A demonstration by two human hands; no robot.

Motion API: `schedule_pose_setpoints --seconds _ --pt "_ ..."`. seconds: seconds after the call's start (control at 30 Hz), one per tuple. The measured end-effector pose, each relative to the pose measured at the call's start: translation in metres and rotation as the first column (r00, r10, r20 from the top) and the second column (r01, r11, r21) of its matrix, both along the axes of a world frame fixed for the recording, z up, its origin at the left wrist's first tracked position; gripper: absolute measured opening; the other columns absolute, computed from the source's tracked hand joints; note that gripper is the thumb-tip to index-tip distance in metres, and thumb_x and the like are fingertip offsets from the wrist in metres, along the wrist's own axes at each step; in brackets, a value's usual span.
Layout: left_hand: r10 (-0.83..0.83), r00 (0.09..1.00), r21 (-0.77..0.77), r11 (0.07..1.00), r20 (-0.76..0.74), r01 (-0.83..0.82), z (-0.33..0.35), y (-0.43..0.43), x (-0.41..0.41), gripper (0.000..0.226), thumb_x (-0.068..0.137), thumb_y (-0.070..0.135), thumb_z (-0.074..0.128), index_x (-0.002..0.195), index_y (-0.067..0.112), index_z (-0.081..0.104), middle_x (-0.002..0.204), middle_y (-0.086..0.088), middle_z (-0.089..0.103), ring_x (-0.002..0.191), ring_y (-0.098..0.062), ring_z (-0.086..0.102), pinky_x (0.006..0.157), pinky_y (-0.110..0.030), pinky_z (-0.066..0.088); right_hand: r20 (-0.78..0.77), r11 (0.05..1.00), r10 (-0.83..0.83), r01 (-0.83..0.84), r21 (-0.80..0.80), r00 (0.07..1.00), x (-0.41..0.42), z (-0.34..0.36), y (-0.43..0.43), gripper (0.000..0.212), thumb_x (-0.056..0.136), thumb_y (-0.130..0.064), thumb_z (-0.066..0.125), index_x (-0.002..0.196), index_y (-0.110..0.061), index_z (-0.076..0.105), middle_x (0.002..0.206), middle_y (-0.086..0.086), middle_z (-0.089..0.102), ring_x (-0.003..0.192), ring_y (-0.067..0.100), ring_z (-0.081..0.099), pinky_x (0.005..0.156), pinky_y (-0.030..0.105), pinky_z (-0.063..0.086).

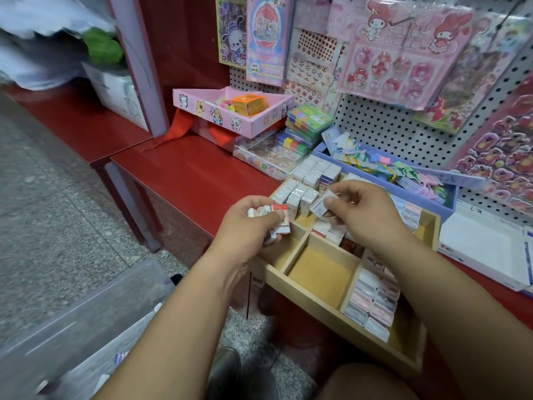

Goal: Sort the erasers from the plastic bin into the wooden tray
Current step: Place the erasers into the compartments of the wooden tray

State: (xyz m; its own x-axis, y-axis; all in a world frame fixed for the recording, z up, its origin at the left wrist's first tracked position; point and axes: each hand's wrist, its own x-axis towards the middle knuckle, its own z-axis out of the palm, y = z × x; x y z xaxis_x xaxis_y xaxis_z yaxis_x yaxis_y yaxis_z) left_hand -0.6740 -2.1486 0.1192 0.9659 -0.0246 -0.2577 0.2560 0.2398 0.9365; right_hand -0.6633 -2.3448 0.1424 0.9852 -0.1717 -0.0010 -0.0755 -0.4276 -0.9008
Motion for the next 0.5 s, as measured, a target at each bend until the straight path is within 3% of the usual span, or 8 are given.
schedule_pose_setpoints --seconds 0.07,0.13,0.27,0.37,0.5 --pt "0.058 0.998 0.0 0.998 0.004 -0.058 0.0 0.003 0.002 0.017 0.089 -0.001 0.071 0.093 0.013 0.063 0.074 -0.005 0.067 0.052 -0.01 0.061 0.049 -0.021 0.052 0.04 0.973 0.039 -0.029 -0.228 0.998 0.01 -0.003 0.003 0.015 0.092 -0.022 0.073 0.107 -0.022 0.069 0.093 0.001 0.069 0.078 0.018 0.07 0.076 0.034 0.059" --pt "0.08 0.997 0.005 0.997 0.001 -0.08 0.001 0.005 0.003 0.016 0.089 0.0 0.072 0.096 0.011 0.063 0.076 -0.006 0.066 0.052 -0.009 0.06 0.049 -0.021 0.052 0.056 0.928 0.086 -0.059 -0.369 0.995 0.015 -0.005 0.011 0.015 0.091 -0.025 0.075 0.104 -0.025 0.067 0.088 -0.008 0.065 0.078 0.011 0.064 0.071 0.027 0.052" --pt "0.073 0.997 0.009 0.997 0.002 -0.073 0.001 0.006 0.002 0.016 0.09 -0.001 0.071 0.099 0.009 0.062 0.076 -0.007 0.064 0.054 -0.011 0.058 0.053 -0.024 0.053 0.075 0.787 0.17 -0.089 -0.611 0.983 0.027 -0.016 0.024 0.012 0.09 -0.029 0.074 0.094 -0.027 0.063 0.082 -0.012 0.058 0.085 0.016 0.06 0.07 0.032 0.046" --pt "0.068 0.998 0.013 0.998 0.009 -0.068 0.002 0.007 0.002 0.016 0.09 -0.001 0.071 0.1 0.009 0.062 0.077 -0.006 0.065 0.053 -0.009 0.06 0.053 -0.023 0.054 0.041 0.725 0.185 -0.108 -0.681 0.982 0.033 -0.024 0.031 0.019 0.086 -0.035 0.077 0.089 -0.031 0.059 0.086 -0.006 0.062 0.092 0.02 0.059 0.071 0.035 0.048" --pt "0.064 0.998 0.005 0.998 0.005 -0.065 0.002 0.008 0.002 0.016 0.091 -0.002 0.069 0.101 0.008 0.062 0.076 -0.006 0.066 0.051 -0.007 0.06 0.053 -0.022 0.053 0.01 0.747 0.179 -0.13 -0.652 0.984 0.033 -0.028 0.039 0.017 0.083 -0.033 0.077 0.087 -0.029 0.061 0.083 -0.008 0.066 0.088 0.021 0.063 0.076 0.038 0.054"
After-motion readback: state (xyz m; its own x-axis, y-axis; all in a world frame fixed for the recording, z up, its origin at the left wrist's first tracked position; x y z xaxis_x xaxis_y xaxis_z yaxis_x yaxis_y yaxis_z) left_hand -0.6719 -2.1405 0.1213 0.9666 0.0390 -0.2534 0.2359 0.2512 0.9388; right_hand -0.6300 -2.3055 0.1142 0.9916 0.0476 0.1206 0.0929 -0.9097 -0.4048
